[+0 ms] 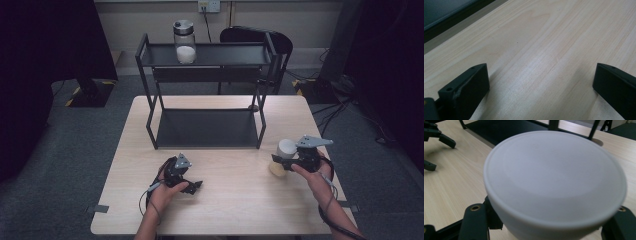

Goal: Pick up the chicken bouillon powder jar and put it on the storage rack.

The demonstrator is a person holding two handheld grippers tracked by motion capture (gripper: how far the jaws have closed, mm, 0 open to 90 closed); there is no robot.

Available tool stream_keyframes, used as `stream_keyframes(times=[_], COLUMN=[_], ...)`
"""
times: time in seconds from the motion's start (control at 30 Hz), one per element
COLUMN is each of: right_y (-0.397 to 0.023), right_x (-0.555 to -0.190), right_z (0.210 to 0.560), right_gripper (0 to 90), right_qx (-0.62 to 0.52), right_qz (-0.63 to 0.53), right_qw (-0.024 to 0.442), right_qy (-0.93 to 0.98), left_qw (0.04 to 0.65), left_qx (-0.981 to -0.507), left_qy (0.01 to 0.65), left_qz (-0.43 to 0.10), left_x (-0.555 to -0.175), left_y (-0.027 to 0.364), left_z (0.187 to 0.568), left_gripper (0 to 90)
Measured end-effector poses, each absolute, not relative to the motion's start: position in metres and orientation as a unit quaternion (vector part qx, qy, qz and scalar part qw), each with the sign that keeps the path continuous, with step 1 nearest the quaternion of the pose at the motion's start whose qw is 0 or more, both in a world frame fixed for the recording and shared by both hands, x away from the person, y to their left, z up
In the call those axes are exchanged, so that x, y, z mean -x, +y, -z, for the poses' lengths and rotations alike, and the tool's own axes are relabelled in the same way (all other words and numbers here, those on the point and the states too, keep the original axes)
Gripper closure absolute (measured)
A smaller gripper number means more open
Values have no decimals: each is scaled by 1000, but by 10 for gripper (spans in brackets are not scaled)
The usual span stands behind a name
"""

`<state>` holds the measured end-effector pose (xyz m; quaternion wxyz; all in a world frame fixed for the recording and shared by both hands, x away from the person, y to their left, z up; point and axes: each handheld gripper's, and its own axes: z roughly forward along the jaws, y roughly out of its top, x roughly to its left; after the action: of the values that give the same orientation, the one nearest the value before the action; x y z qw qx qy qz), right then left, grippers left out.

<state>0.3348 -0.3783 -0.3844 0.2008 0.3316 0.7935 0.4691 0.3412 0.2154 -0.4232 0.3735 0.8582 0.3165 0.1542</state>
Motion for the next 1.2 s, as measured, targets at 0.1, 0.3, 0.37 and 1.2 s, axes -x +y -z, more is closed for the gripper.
stream_keyframes(times=[0.1, 0.3, 0.37, 1.2], right_y=[-372, -359, -355, -290], right_x=[-341, -352, -355, -405], right_z=[379, 369, 365, 299], right_gripper=[347, 348, 348, 348], right_qx=[-324, -312, -307, -258], right_qz=[-473, -480, -481, -486], right_qw=[189, 172, 171, 138], right_qy=[797, 802, 803, 823], left_qw=[373, 373, 373, 373], left_qx=[-858, -858, -858, -858], left_qy=[317, 317, 317, 317], left_qz=[-154, -154, -154, -154], left_x=[-341, -341, -341, -341], left_y=[215, 215, 215, 215], left_z=[423, 423, 423, 423], left_gripper=[0, 0, 0, 0])
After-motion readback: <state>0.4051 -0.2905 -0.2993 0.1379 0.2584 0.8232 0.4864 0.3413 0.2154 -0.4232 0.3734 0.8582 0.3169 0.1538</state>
